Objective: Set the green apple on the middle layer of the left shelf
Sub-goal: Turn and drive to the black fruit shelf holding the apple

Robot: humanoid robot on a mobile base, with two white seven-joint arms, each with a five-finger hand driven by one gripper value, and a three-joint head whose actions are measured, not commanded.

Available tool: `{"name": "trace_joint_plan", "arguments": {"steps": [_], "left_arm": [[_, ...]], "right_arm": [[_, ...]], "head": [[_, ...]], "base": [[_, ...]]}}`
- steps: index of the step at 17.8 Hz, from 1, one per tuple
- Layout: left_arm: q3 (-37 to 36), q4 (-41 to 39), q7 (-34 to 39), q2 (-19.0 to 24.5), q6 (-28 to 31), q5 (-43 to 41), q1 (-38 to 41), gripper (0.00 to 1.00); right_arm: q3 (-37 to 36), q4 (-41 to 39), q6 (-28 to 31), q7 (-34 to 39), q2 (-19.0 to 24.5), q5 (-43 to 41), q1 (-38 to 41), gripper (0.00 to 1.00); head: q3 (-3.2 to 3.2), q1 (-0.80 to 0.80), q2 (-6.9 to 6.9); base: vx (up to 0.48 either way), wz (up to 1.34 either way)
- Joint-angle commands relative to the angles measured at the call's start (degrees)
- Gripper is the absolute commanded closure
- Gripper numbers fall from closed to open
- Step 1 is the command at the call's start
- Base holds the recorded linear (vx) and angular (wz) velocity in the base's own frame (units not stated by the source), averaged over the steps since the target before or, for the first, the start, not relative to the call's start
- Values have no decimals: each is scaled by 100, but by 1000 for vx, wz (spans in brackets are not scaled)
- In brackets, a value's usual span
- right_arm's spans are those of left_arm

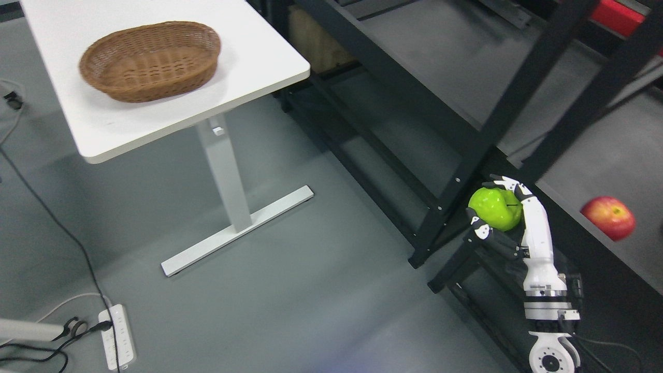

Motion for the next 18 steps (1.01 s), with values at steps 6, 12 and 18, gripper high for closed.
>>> {"name": "trace_joint_plan", "arguments": {"steps": [6, 12, 18], "left_arm": [[0, 0, 4, 100, 0, 0, 3, 0], [0, 0, 4, 100, 0, 0, 3, 0], [0, 0, 4, 100, 0, 0, -6, 0]], "right_arm": [[1, 39, 40, 0, -13, 4, 5, 98], [-8, 39, 40, 0, -13, 4, 5, 98], [-8, 39, 101, -9, -13, 4, 5, 98]], "head": [[0, 0, 0], [0, 0, 0], [0, 0, 0]], "base": [[-102, -800], [-41, -729], [36, -466]]}}
